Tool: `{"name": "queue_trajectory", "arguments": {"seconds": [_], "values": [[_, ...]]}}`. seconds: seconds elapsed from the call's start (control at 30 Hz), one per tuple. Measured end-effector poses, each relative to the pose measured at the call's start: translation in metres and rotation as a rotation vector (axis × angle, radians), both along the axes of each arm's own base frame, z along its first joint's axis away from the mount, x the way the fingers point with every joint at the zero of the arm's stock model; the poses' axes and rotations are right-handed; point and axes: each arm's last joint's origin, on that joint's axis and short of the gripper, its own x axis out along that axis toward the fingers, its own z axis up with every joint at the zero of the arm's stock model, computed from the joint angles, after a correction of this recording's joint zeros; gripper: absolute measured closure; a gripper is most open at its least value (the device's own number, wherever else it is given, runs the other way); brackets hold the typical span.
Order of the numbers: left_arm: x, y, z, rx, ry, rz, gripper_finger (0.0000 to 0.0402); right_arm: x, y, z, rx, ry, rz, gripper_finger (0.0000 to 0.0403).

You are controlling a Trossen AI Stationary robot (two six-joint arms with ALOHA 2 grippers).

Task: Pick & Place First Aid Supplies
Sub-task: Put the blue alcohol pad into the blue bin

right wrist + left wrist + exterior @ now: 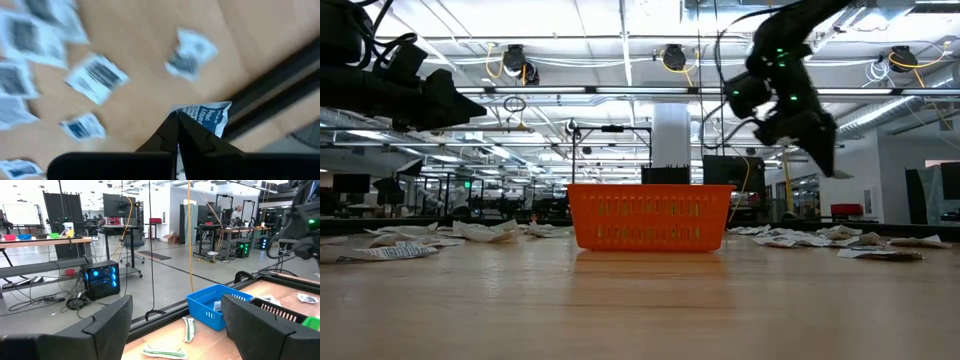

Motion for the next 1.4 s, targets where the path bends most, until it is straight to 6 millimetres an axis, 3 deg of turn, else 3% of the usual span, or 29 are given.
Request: {"name": "queue_trajectory", "arguments": {"seconds": [0.47, 0.7, 1.13, 1.4], "values": [[0.0, 0.0, 0.0, 0.0, 0.0, 0.0, 0.0096, 0.101, -0.068, 0.012, -0.046, -0.106, 0.133, 0.0403], [0.0, 0.0, 0.0, 0.0, 0.0, 0.0, 0.0096, 0.14, -0.095, 0.014, -0.124, -0.215, 0.169, 0.0403], [0.0, 0.0, 0.0, 0.0, 0.0, 0.0, 0.0096, 0.179, -0.114, 0.016, -0.258, -0.597, 0.206, 0.0403], [0.0, 0.0, 0.0, 0.0, 0.0, 0.0, 0.0096, 0.189, -0.113, 0.008, -0.275, -0.669, 0.225, 0.0403]]}}
